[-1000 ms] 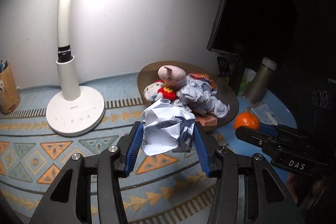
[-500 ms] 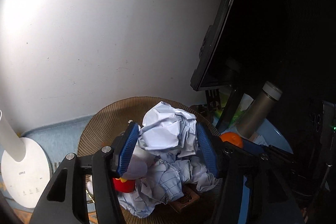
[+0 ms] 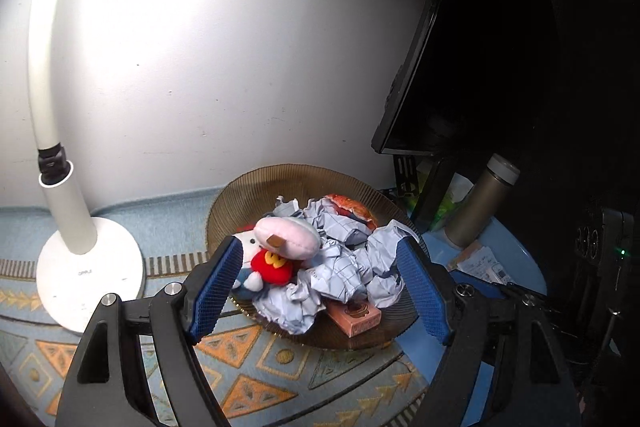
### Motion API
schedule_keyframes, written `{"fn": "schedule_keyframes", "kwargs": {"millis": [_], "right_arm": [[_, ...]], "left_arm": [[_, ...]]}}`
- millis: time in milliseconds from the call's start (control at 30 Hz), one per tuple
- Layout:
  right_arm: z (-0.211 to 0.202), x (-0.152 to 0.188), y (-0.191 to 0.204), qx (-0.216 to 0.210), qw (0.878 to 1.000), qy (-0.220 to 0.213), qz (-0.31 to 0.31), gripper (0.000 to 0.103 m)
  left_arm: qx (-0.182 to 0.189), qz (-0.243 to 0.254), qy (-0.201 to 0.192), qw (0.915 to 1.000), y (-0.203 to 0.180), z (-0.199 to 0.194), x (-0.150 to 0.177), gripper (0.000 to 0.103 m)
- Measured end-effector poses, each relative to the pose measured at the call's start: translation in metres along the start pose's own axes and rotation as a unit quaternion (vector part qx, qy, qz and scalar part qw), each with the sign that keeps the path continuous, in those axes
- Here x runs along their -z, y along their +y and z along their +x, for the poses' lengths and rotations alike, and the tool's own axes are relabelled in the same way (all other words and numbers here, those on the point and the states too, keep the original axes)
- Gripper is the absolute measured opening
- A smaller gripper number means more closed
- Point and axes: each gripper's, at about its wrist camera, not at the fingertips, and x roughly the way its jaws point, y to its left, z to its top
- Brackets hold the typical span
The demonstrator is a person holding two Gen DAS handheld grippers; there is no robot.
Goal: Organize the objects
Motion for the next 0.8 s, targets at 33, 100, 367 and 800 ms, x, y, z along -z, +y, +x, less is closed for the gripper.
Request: {"fn": "schedule_keyframes", "kwargs": {"millis": [33, 100, 367, 800], "right_arm": [[-0.005, 0.007, 0.012, -0.007, 1.000, 0.005, -0.010, 0.046], [-0.014, 0.021, 0.039, -0.029, 0.999, 0.017, -0.033, 0.057], [-0.028, 0.073, 0.138, -0.059, 0.994, 0.032, -0.088, 0.065], [0.043, 0.143, 0.165, -0.007, 0.990, 0.101, -0.097, 0.065]], "left_arm": [[-0.006, -0.004, -0.006, 1.0000, 0.004, -0.015, 0.004, 0.078], [-0.022, -0.011, -0.016, 0.9996, 0.016, -0.050, 0.015, 0.082], [-0.200, -0.033, -0.017, 0.9791, 0.073, -0.148, 0.094, 0.102], [-0.261, -0.098, 0.056, 0.9588, 0.153, -0.150, 0.178, 0.102]]}}
